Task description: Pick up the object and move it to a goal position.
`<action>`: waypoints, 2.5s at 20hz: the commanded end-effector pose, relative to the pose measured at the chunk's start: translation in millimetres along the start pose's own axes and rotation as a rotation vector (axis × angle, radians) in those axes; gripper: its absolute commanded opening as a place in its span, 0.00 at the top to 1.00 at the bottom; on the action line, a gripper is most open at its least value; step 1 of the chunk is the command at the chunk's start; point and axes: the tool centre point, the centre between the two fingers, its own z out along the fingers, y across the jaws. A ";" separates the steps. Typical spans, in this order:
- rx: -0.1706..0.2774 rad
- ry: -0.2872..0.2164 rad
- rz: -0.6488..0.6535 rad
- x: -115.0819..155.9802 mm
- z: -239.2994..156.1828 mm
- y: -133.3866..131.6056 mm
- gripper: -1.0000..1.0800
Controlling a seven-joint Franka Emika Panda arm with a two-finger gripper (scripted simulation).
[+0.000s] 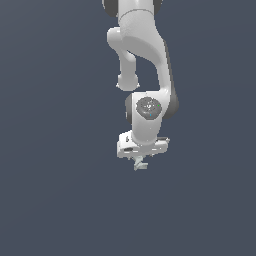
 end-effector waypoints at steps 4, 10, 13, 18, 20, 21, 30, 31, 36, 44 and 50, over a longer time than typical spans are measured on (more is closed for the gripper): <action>0.000 -0.001 0.000 -0.8 24.5 -0.2 0.04; 0.001 0.000 -0.001 -0.4 45.1 -0.7 0.04; 0.001 0.000 -0.001 0.6 45.8 -0.6 0.04; 0.001 0.000 -0.001 0.6 45.8 -0.6 1.00; 0.001 0.000 -0.001 0.6 45.8 -0.6 1.00; 0.001 0.000 -0.001 0.6 45.8 -0.6 1.00; 0.001 0.000 -0.001 -1.4 35.7 6.2 1.00; 0.001 0.000 -0.001 -2.1 32.0 8.7 1.00; 0.001 0.000 -0.001 -7.2 3.7 27.7 1.00; 0.001 0.000 -0.001 -17.4 -61.6 71.4 1.00; 0.001 0.000 -0.001 -20.7 -90.4 90.7 1.00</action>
